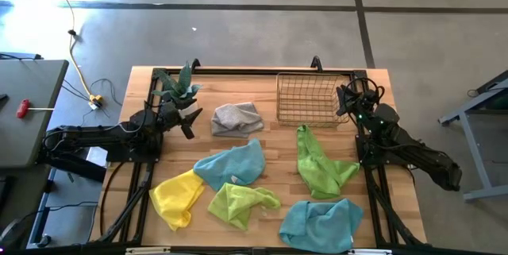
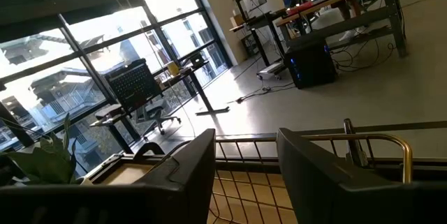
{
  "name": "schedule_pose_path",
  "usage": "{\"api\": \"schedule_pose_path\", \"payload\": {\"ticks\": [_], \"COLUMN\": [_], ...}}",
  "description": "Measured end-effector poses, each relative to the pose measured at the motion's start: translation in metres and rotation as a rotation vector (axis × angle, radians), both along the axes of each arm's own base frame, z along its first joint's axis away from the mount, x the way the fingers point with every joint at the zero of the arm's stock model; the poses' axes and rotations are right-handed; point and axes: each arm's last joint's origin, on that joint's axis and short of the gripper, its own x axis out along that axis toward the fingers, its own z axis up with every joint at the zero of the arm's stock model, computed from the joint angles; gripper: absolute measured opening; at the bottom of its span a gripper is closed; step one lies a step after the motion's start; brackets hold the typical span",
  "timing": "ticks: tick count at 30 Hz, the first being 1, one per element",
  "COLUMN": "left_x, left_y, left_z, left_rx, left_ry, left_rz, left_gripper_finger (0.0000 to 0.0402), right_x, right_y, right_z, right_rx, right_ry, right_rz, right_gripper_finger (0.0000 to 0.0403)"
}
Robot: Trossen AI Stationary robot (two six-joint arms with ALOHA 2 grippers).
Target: Fold microfiber towels
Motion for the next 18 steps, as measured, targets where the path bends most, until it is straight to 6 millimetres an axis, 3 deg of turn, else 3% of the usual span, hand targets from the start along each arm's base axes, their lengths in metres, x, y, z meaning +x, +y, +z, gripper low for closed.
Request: {"api": "schedule_pose_path", "payload": {"ticks": [18], "left_x": [0.0000], "left_y": [0.0000], "left_z": [0.0014], "left_rx": [-0.042], "left_ry": [-0.054], "left_rz": [0.001], "left_gripper_finger": [0.0197], "right_x": [0.0000], "right_y": [0.0000], "right_z": [0.0000], "right_rx": [0.000], "right_ry": [0.000], "right_rz": [0.000], "right_gripper_finger": [0.0146]}}
